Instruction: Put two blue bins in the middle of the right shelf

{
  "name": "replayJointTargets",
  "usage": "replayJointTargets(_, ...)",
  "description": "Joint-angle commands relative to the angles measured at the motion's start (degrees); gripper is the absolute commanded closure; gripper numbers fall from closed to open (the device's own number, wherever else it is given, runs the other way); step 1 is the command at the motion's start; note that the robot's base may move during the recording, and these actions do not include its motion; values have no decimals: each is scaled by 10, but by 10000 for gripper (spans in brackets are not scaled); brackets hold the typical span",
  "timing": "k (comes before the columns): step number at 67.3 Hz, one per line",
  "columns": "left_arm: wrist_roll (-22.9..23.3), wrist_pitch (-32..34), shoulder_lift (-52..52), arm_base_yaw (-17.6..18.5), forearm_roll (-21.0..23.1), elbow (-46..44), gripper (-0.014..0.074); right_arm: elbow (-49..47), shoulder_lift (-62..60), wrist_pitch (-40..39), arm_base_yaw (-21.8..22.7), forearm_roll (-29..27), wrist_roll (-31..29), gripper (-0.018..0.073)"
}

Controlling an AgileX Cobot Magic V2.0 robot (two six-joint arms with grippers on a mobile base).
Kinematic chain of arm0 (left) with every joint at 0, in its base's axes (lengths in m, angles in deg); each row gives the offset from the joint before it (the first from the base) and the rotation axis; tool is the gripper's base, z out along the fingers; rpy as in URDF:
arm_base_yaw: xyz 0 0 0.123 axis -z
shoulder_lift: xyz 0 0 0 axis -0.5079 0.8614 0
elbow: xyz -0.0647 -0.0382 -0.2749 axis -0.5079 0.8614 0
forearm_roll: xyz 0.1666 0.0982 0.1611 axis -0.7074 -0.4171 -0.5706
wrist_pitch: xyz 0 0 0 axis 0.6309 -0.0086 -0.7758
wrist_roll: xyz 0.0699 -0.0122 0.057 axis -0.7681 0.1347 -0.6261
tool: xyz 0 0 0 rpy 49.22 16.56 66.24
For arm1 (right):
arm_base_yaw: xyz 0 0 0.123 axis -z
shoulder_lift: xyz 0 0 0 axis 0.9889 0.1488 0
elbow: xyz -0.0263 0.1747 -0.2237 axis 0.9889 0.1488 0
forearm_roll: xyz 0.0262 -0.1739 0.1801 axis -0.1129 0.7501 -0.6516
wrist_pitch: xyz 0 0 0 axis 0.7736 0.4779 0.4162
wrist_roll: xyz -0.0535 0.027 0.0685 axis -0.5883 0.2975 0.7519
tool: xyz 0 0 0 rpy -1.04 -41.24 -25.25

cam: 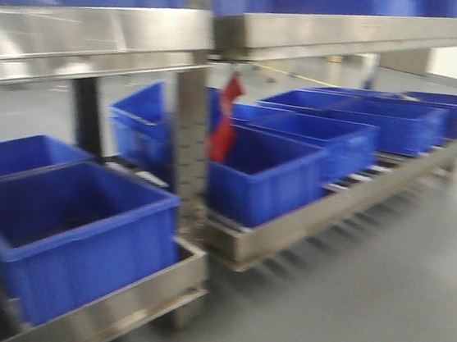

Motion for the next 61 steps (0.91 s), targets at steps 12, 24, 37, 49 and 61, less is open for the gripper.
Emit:
replayJointTargets(12,0,37,1,3,9,-7,707,-5,-7,-31,-9,-48,-10,726)
replayJointTargets(24,0,37,1,3,9,-7,707,-5,-7,-31,-9,-48,-10,726)
replayJointTargets(37,0,37,1,3,9,-7,707,-5,-7,-31,-9,-48,-10,726)
replayJointTargets(49,0,37,1,3,9,-7,707,-5,-7,-31,-9,-48,-10,726)
replayJointTargets(61,0,37,1,3,9,-7,707,-5,-7,-31,-9,-48,-10,726)
